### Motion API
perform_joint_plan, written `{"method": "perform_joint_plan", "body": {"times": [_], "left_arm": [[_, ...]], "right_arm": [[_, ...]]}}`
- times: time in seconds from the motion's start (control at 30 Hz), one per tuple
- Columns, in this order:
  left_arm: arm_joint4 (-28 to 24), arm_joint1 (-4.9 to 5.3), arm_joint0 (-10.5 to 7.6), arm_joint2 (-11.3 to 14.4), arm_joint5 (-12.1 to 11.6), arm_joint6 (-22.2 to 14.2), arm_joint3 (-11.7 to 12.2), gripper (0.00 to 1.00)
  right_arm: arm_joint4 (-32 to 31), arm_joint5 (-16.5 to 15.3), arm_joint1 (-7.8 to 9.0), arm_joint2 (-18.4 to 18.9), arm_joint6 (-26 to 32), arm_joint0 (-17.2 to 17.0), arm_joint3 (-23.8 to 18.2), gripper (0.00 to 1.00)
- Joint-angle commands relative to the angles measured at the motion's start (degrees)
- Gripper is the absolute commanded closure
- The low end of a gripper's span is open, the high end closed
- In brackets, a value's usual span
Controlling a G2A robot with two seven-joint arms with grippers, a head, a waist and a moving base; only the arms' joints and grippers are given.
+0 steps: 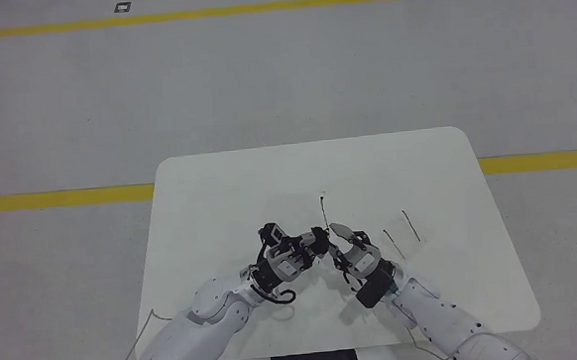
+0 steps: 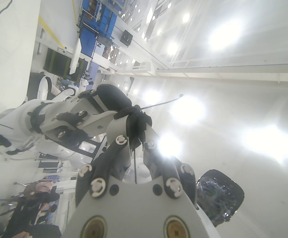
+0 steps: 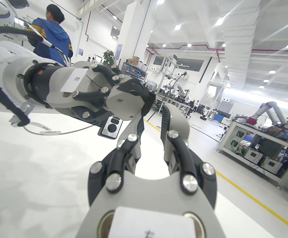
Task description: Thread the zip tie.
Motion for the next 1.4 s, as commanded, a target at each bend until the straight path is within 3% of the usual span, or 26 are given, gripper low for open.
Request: {"method": "perform_joint_plan", "body": {"times": [0.0, 0.27, 0.37, 1.1, 1.23, 1.37], "left_arm": [[0.00, 0.00, 0.00, 0.00, 0.00, 0.00, 0.00, 1.00], [0.00, 0.00, 0.00, 0.00, 0.00, 0.00, 0.00, 1.00], [0.00, 0.00, 0.00, 0.00, 0.00, 0.00, 0.00, 1.00], [0.00, 0.00, 0.00, 0.00, 0.00, 0.00, 0.00, 1.00], [0.00, 0.00, 0.00, 0.00, 0.00, 0.00, 0.00, 1.00], [0.00, 0.00, 0.00, 0.00, 0.00, 0.00, 0.00, 1.00]], "right_arm": [[0.00, 0.03, -0.02, 0.03, 0.12, 0.06, -0.03, 0.82], [0.00, -0.07, -0.13, 0.26, 0.52, 0.18, -0.03, 0.89], [0.00, -0.07, -0.16, 0.29, 0.63, 0.24, 0.04, 1.00], [0.00, 1.43, 1.62, -2.40, 1.93, 0.91, 1.75, 1.00], [0.00, 2.29, 2.29, -3.71, 2.97, 1.52, 2.19, 1.00], [0.00, 5.06, 3.42, -6.24, 4.74, 2.84, 2.84, 1.00]]}}
